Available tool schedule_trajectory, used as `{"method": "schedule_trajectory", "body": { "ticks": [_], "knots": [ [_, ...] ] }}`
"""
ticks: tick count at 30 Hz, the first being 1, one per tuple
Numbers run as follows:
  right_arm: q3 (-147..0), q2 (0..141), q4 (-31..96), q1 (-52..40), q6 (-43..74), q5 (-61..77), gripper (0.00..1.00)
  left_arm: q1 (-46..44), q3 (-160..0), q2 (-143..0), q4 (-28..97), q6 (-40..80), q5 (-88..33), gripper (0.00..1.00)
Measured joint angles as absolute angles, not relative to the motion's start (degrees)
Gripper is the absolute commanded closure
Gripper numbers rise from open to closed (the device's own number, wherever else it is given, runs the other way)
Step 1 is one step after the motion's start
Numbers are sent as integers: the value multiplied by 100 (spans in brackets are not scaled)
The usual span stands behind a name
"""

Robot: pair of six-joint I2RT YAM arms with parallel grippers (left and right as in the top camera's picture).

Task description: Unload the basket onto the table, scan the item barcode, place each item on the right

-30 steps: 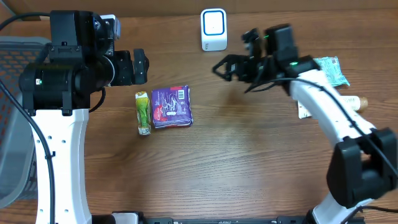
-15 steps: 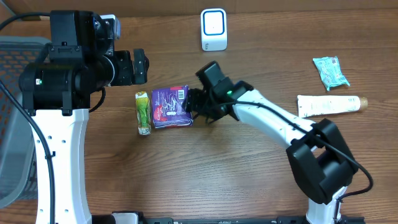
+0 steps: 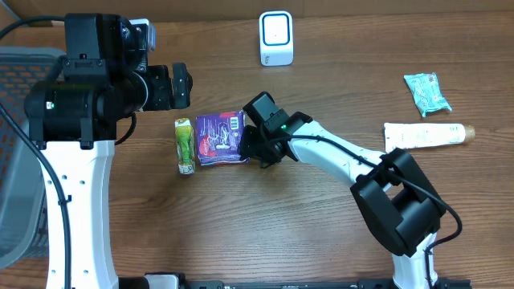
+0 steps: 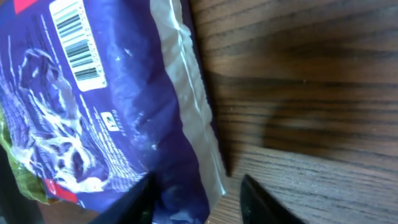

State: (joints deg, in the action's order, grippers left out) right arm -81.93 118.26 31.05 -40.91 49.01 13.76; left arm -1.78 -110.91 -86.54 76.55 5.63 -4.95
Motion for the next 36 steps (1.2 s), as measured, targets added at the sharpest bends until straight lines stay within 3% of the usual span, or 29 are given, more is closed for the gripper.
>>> {"method": "schedule_trajectory", "body": {
  "ticks": [5,16,23,30,36],
  "knots": [
    [-8200,11826,3057,-4104,4890,1468,96,-178,-11091,-8654,7655,561,-493,1],
    [-8326,11826,3459,-4099,3929,1634,96,-178,-11091,-8654,7655,563,-493,1],
    [-8879,11819,4786,-4091,1970,1535,96,-178,-11091,-8654,7655,561,-493,0],
    [-9045,11793,5284,-4093,257,-329,96,-178,-11091,-8654,7655,561,-493,0],
    [-9052,11793,4648,-4034,-152,-2032,71,-178,-11091,-8654,7655,561,-493,1]
  ]
}}
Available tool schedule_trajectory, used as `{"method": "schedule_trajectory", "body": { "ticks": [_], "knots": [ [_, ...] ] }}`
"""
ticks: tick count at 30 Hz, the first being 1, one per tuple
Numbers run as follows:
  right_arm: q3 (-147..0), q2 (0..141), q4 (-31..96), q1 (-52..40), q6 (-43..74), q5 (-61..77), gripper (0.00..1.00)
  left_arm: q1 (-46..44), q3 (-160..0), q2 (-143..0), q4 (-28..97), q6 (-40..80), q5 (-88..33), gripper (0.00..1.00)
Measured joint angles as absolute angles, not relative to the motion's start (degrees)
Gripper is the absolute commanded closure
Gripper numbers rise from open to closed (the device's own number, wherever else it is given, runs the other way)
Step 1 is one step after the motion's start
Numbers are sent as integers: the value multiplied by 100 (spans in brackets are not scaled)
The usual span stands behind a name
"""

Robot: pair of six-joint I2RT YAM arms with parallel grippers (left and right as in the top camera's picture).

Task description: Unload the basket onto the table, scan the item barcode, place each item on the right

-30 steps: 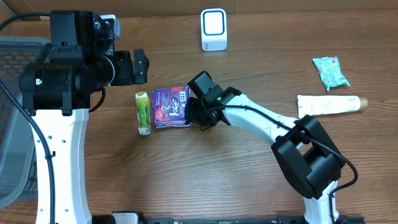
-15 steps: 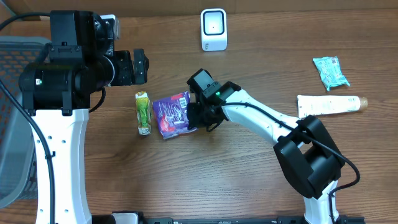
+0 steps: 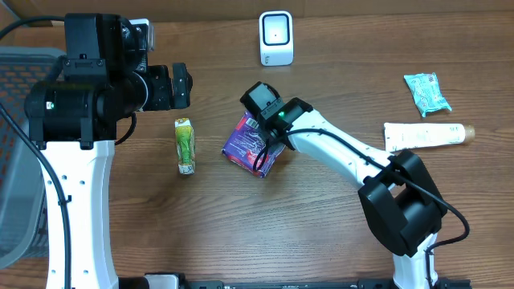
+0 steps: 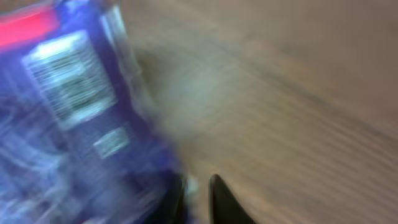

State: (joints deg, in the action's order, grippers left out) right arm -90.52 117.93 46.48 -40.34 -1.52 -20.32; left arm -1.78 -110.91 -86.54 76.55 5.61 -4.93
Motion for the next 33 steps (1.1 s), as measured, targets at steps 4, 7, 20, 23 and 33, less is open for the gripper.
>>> {"method": "schedule_trajectory", "body": {
  "ticks": [4,7,20,23,33],
  "knots": [
    [-9083,11791,4628,-3889,-60,-2458,57,-178,-11091,-8654,7655,561,-493,1],
    [-9139,11727,4801,-3778,373,-2318,33,-178,-11091,-8654,7655,561,-495,0],
    [-9094,10822,5190,-3308,3081,884,32,-178,-11091,-8654,7655,563,-493,0],
    [-8816,10822,5192,-3511,3422,1118,33,-178,-11091,-8654,7655,561,-493,0],
    [-7743,10822,4681,-4082,4720,1092,39,-178,-11091,-8654,7655,561,-493,0]
  ]
}}
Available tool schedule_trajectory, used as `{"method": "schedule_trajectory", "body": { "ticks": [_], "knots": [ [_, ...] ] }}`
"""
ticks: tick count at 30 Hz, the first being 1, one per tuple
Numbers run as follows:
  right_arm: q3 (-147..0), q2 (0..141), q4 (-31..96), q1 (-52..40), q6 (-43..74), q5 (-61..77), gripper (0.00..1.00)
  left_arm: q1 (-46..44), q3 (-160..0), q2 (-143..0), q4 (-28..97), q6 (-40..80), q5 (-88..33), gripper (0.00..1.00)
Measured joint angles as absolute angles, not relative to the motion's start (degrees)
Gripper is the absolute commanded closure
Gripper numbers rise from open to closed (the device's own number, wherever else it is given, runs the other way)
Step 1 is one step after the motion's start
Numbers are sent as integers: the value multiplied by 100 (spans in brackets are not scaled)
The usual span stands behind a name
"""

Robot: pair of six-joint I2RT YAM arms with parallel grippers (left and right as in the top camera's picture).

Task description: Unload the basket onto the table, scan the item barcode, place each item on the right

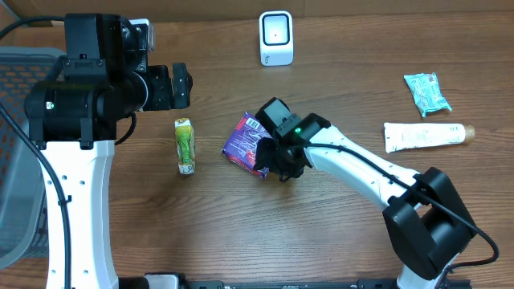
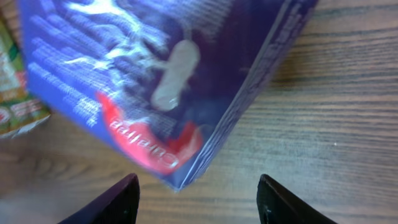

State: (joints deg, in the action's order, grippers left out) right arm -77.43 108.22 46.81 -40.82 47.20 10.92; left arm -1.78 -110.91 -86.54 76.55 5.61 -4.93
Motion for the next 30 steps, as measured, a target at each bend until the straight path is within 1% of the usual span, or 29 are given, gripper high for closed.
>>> {"method": "schedule_trajectory", "body": {
  "ticks": [2,3,8,9,17,19,22,23,24,27,30],
  "knots": [
    [-7561,10822,4445,-4088,4853,1068,41,-178,-11091,-8654,7655,561,-495,0],
    [-7476,10822,4335,-4088,4923,1052,43,-178,-11091,-8654,7655,561,-493,0],
    [-7295,10822,3966,-4091,5137,1009,60,-178,-11091,-8654,7655,563,-495,0],
    [-7295,10822,3881,-4091,5155,978,62,-178,-11091,-8654,7655,561,-493,1],
    [-7295,10825,3551,-4093,5203,679,67,-178,-11091,-8654,7655,561,-493,0],
    [-7295,10836,3535,-4093,5207,659,71,-178,-11091,-8654,7655,561,-493,0],
    [-7295,10886,3496,-4093,5199,663,86,-178,-11091,-8654,7655,561,-493,0],
    [-7295,10901,3481,-4093,5210,666,89,-178,-11091,-8654,7655,563,-495,1],
    [-7295,10914,3452,-4093,5223,683,96,-178,-11091,-8654,7655,561,-495,0],
    [-7295,10914,3330,-4093,5166,751,96,-178,-11091,-8654,7655,563,-495,1],
    [-7297,10916,3197,-4091,4751,915,96,-178,-11091,-8654,7653,563,-495,0]
  ]
}}
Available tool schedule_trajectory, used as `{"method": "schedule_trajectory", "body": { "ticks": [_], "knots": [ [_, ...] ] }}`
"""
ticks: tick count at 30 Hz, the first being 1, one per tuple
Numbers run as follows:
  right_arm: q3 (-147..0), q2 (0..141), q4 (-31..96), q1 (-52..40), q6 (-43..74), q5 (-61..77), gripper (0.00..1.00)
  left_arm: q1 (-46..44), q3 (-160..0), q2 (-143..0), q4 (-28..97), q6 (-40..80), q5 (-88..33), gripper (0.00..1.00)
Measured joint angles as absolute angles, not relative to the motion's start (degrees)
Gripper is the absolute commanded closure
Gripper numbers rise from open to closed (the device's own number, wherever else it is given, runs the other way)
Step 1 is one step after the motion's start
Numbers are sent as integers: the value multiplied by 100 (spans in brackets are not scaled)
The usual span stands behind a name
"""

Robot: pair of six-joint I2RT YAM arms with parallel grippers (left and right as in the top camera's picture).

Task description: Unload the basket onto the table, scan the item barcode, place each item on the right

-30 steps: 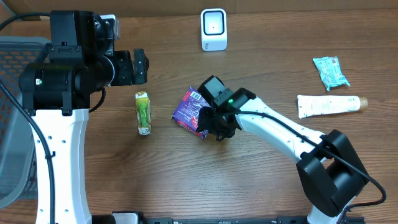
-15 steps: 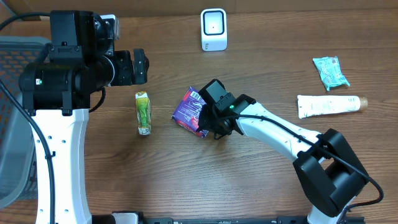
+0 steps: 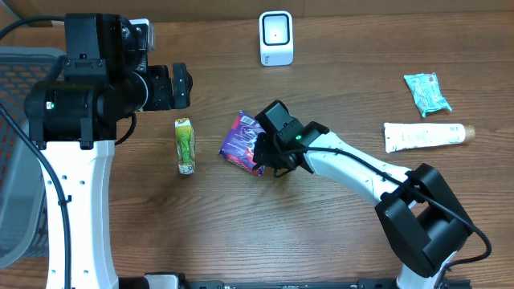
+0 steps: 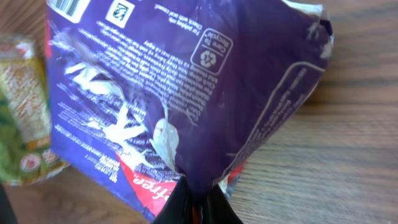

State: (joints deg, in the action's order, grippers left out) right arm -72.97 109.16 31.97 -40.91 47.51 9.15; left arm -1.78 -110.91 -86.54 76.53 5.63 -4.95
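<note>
A purple snack bag (image 3: 241,141) with white print and a red band lies near the table's middle. My right gripper (image 3: 265,154) is shut on its lower right corner. In the right wrist view the bag (image 4: 186,81) fills the frame, its foil pinched between the black fingertips (image 4: 177,205); a strip of barcode (image 4: 65,5) shows at the top left edge. The white barcode scanner (image 3: 275,38) stands at the back of the table. My left gripper (image 3: 181,86) hangs high over the left side, its fingers slightly apart with nothing between them.
A green and yellow sachet (image 3: 185,144) lies just left of the bag. A teal packet (image 3: 426,92) and a cream tube (image 3: 424,135) lie at the far right. A grey basket (image 3: 20,152) stands at the left edge.
My right gripper stood open at the bag's lower corner; now it is shut on that corner. The bag has shifted slightly left. The left arm is unchanged.
The bag first lay flat against the green sachet with my right gripper open at its right edge. Then it was tilted and further right, the gripper shut at it. Then the gripper stood open by its lower corner, and now pinches that corner.
</note>
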Motion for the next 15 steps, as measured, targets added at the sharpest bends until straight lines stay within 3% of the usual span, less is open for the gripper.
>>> {"method": "schedule_trajectory", "body": {
  "ticks": [8,15],
  "knots": [
    [-7994,10916,4486,-4053,2467,1044,96,-178,-11091,-8654,7655,563,-495,0],
    [-8536,10903,4812,-3999,593,-596,96,-178,-11091,-8654,7655,561,-493,0]
  ]
}}
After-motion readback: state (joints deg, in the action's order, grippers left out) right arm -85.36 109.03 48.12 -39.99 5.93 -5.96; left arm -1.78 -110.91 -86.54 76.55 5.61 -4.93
